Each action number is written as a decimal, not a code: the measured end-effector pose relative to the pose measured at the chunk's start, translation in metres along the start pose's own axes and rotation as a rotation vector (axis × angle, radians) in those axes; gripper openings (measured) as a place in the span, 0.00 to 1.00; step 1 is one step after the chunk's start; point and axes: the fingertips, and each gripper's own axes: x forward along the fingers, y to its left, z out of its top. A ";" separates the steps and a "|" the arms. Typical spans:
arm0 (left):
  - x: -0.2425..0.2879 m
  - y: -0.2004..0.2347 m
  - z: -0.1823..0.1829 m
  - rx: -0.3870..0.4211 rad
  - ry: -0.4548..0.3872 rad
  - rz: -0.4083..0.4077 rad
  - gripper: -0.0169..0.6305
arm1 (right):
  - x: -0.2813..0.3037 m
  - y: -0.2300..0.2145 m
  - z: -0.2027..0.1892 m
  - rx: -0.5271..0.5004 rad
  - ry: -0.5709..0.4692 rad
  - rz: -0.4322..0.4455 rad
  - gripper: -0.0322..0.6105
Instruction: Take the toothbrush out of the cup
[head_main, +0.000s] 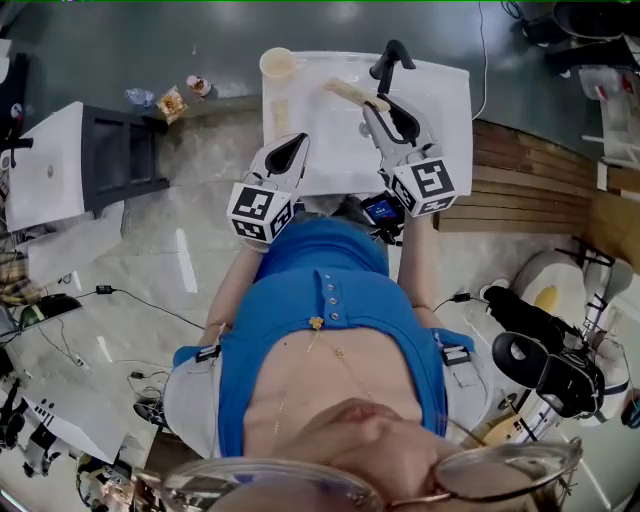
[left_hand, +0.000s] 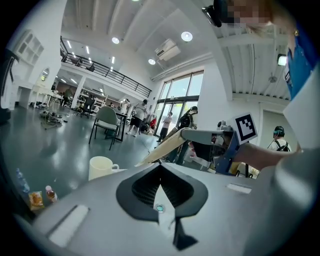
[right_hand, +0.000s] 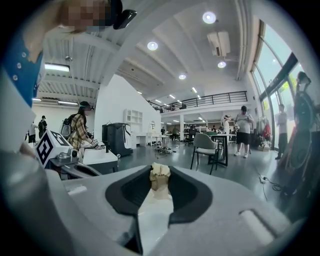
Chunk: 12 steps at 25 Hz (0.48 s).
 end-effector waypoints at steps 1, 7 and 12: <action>0.007 -0.008 -0.001 -0.001 0.002 -0.004 0.03 | -0.006 -0.007 0.000 -0.001 -0.003 -0.002 0.21; 0.040 -0.047 -0.011 0.007 0.011 -0.025 0.03 | -0.035 -0.046 -0.010 0.011 -0.025 -0.017 0.21; 0.064 -0.072 -0.016 0.020 0.021 -0.031 0.03 | -0.058 -0.078 -0.018 0.026 -0.044 -0.038 0.20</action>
